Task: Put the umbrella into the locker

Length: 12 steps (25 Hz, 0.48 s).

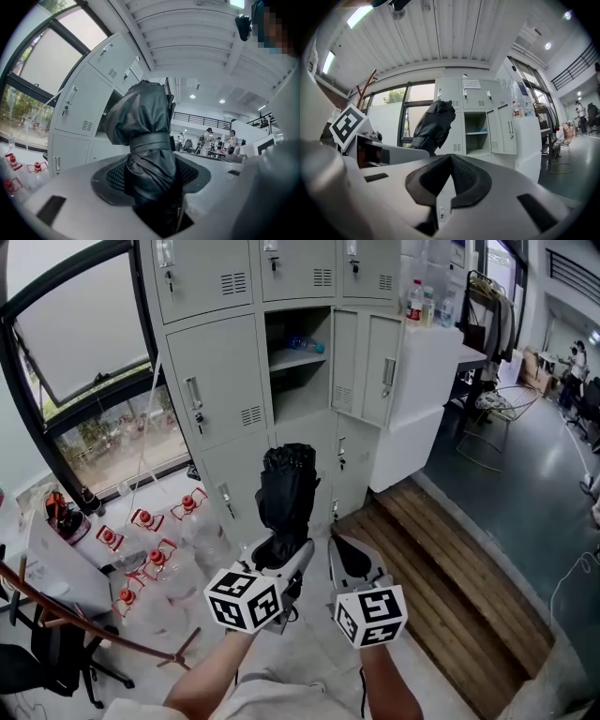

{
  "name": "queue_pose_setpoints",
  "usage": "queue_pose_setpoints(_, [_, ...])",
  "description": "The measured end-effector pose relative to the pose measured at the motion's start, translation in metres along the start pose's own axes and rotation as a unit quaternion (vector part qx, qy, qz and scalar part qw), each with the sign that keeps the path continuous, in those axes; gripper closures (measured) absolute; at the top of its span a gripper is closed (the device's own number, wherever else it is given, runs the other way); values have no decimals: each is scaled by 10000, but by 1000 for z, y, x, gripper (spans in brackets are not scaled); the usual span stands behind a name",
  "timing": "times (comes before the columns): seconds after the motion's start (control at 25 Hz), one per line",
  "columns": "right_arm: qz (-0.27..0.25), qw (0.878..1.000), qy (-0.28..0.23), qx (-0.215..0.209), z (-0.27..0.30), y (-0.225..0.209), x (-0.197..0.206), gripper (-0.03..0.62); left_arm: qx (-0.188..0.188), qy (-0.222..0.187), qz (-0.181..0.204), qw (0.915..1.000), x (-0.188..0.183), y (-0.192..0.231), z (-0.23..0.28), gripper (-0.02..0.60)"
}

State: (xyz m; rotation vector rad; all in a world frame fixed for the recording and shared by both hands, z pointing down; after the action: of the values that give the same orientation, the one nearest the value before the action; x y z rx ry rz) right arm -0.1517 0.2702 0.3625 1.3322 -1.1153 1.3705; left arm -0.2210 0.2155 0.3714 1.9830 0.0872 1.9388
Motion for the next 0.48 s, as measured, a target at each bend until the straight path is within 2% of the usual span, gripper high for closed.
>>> queue_pose_setpoints(0.24, [-21,10000,37,-55,15,-10,5,591,-35,-17,-19,10000,-1,12,16,330])
queue_pose_setpoints(0.48, [-82,9999,118,4,53,-22,13,591,17,-11,-77,10000,-3,45,41,330])
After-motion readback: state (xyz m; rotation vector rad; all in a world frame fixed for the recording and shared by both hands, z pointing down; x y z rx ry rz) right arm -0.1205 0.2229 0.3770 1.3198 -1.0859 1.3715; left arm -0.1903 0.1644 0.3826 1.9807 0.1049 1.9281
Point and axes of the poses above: the fingertips, and each gripper's own axes: z forward along the fingers, y to its left, x out of its underside, the point moved 2 cm from there along -z, backward along the fingers, and after that the axes turned 10 degrees about x, right-handed, at the moved point
